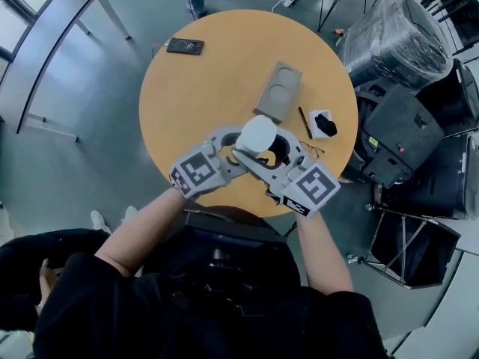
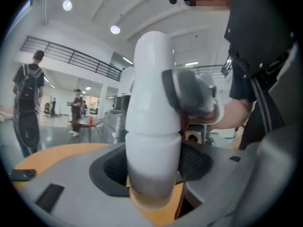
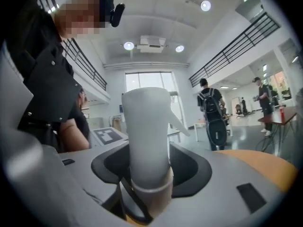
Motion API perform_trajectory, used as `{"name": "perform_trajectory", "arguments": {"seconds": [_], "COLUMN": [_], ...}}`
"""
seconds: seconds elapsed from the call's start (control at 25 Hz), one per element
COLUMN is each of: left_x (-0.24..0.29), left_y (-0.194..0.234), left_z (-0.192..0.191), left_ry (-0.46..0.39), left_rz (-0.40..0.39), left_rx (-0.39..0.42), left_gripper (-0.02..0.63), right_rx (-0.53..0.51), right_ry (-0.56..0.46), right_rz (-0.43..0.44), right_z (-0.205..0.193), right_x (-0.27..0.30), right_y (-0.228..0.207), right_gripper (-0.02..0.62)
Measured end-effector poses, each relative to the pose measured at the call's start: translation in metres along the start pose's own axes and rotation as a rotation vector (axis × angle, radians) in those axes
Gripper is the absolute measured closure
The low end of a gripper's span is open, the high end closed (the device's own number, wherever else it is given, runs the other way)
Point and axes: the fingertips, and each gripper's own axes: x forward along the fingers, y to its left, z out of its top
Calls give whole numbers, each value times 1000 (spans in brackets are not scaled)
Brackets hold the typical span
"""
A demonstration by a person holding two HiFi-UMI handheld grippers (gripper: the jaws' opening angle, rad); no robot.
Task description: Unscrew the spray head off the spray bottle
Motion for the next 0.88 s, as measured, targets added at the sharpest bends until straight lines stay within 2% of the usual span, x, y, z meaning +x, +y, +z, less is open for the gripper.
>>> {"name": "perform_trajectory", "arguments": {"seconds": [0.08, 0.2, 0.28, 0.36, 0.44, 0.56, 0.68, 0.88], "left_x": [0, -5, -9, -9, -7, -4, -3, 1], "left_y": [-11, -29, -38, -38, -29, -3, 23, 47], "left_z": [1, 0, 1, 2, 3, 2, -1, -12], "left_ry": [-14, -16, -19, -19, -15, -11, -4, 28], "left_rz": [-123, -252, -305, -309, -249, -89, 65, 207], "left_rx": [-2, 29, 39, 39, 31, 5, -35, -64], "left_gripper": [302, 302, 302, 302, 302, 301, 301, 301], "right_rx": [2, -22, -25, -28, -24, -4, 2, 4], "right_ry": [28, 47, 31, 14, 7, -2, -40, -69], "right_rz": [108, 240, 301, 312, 259, 129, -28, -246], "right_z": [-2, -4, -3, -1, 0, 1, 7, 12], "right_x": [-3, -7, -10, -11, -9, -5, -4, 2], "right_y": [7, 24, 33, 33, 23, 3, -15, -33], "right_gripper": [333, 333, 333, 331, 330, 238, 238, 239]}}
